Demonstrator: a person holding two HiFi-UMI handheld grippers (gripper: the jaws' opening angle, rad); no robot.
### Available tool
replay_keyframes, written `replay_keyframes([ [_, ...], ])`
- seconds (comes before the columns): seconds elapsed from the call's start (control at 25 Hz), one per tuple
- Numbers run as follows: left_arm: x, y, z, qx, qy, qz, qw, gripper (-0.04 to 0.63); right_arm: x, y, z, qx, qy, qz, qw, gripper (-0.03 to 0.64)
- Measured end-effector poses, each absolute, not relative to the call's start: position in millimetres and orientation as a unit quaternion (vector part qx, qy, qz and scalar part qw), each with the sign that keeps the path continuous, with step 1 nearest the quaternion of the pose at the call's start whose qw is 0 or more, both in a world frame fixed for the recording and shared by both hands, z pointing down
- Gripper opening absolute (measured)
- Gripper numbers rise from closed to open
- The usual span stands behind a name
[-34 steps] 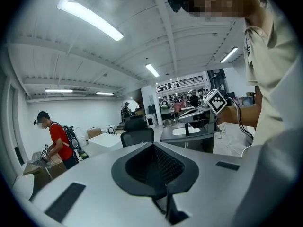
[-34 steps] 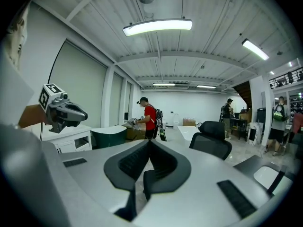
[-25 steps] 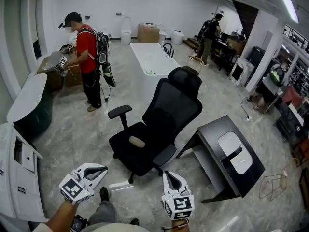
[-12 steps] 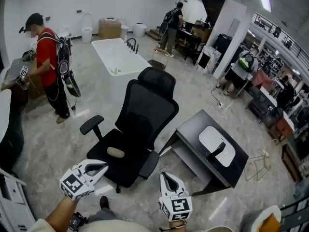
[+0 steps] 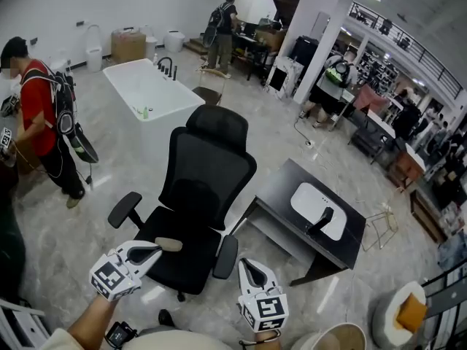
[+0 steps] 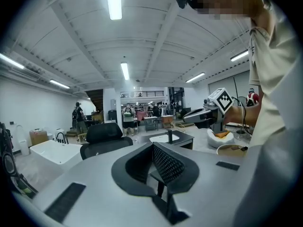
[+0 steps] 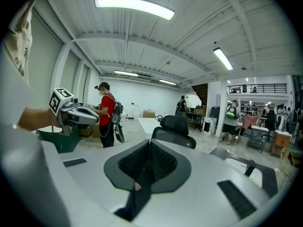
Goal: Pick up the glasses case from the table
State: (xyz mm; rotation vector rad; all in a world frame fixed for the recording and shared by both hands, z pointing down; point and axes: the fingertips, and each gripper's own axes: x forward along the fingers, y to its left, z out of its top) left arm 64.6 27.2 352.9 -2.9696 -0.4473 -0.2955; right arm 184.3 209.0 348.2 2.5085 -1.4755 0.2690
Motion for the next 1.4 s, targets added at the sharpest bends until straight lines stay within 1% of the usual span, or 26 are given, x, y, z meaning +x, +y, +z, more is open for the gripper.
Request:
replay_keyframes([
  [0.32, 68.6, -34.8, 361.6, -0.982, -0.161, -0.093, 0.039, 0.017, 182.7, 148.5, 354.6, 0.858, -0.488, 0.098, 0.127, 0.026],
  [0.6, 64.1, -76.0, 379.0, -0.982, -0.159, -0.094, 0.032, 0.017, 186.9, 106.2, 366.6, 0.848, -0.497, 0.112, 0.143, 0.026],
  [0.96, 50.9, -116.8, 392.8, -0.989, -0.109, -0.103, 0.014, 0.017, 198.7, 47.0, 381.3, 0.812, -0.548, 0.121, 0.161, 0.026],
  [1.4, 33.9, -165.9, 432.3, -0.988, -0.017, -0.151, -0.016, 0.017, 218.5, -44.8, 418.8, 0.74, -0.64, 0.127, 0.163, 0.028],
])
